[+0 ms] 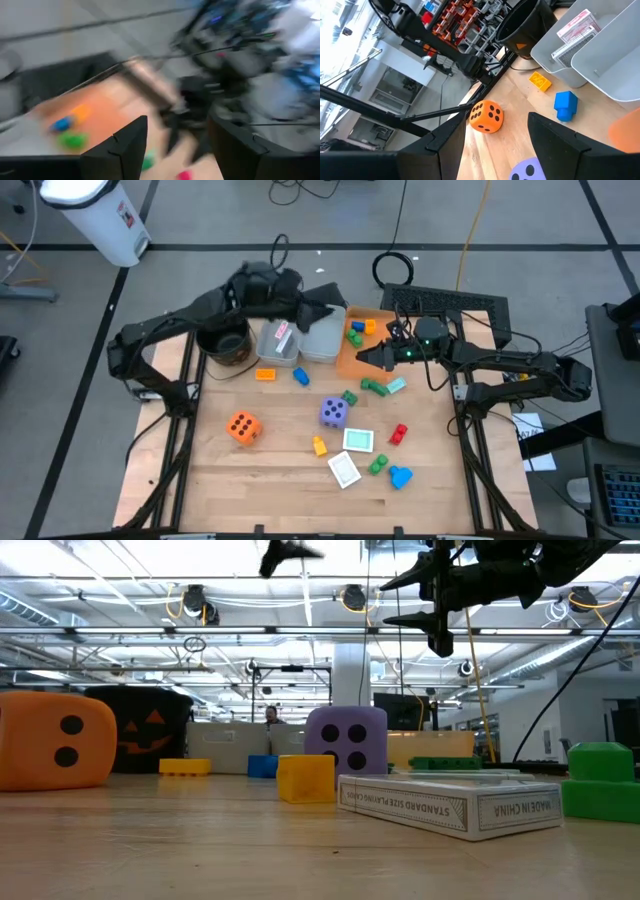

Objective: Pick & Place Toys
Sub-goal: Put the top right green game piece into the orange bin

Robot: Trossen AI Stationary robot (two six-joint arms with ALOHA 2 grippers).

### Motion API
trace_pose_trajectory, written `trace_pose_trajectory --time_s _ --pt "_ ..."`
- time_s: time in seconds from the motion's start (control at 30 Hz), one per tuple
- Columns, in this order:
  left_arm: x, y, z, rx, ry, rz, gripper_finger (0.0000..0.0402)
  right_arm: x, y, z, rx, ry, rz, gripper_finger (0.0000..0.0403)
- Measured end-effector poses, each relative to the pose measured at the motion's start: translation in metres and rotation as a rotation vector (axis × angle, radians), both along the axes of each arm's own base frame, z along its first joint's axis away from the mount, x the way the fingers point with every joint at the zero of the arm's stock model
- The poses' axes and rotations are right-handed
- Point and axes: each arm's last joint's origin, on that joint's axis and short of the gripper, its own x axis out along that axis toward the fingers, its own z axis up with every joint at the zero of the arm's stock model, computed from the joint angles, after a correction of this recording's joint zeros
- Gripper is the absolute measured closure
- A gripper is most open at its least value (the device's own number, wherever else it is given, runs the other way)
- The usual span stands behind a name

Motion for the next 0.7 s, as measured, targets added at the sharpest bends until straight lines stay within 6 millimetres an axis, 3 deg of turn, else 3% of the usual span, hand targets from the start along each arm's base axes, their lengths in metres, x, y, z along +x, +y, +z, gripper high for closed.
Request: trace_pose_trajectory --time_s 0.07,0.2,0.47,0.7 --pt "0.007 -0.014 -0.005 0.02 -0.055 -0.047 0.0188 0.0 0.0 0.0 0.039 0.0 -0.004 0.0196" --pt "0.018 -0.038 -0.033 0.0 -0.153 -0.113 0.0188 0.001 0.002 0.0 0.07 0.0 -0.001 0.0196" --pt "0.021 -0.078 -0.076 -0.114 -0.437 -0.215 0.0188 0.006 0.02 -0.001 -0.01 0.011 0.089 0.0196" --pt "0.022 -0.095 -0.094 -0.184 -0.371 -0.202 0.0188 0.01 0.039 -0.002 -0.048 0.012 0.176 0.0196"
